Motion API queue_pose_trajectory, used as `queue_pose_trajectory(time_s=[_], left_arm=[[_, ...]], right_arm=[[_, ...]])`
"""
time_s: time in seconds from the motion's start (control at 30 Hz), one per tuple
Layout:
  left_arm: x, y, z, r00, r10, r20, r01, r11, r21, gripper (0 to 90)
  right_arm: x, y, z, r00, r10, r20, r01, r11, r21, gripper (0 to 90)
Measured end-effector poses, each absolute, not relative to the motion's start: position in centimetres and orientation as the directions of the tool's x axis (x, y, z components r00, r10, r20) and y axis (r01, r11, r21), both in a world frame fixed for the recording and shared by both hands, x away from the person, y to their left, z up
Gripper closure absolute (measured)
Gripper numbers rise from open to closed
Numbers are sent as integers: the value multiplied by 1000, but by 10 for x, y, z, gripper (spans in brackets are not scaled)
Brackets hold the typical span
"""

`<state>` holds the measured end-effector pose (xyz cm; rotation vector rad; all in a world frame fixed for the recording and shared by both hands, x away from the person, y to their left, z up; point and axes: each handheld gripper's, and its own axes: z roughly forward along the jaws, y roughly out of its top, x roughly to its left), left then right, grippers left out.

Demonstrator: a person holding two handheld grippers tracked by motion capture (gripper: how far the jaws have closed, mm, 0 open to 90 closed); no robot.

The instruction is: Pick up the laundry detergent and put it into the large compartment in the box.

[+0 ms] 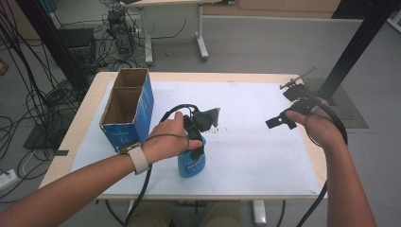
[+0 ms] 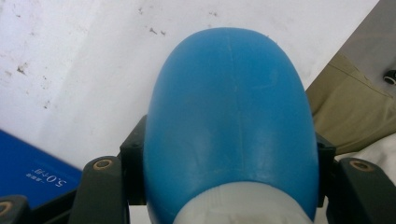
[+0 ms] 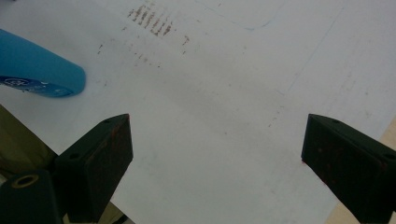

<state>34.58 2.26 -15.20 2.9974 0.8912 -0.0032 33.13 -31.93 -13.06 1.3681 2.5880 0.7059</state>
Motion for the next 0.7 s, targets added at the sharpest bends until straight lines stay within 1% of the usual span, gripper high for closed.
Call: queue_pose_trajectory(time_s=[0.7], left_arm=[[347, 22, -152, 838, 546, -7, 546, -838, 9, 385]], right_arm=[[332, -321, -132, -579, 809, 103, 749, 477, 460, 87]])
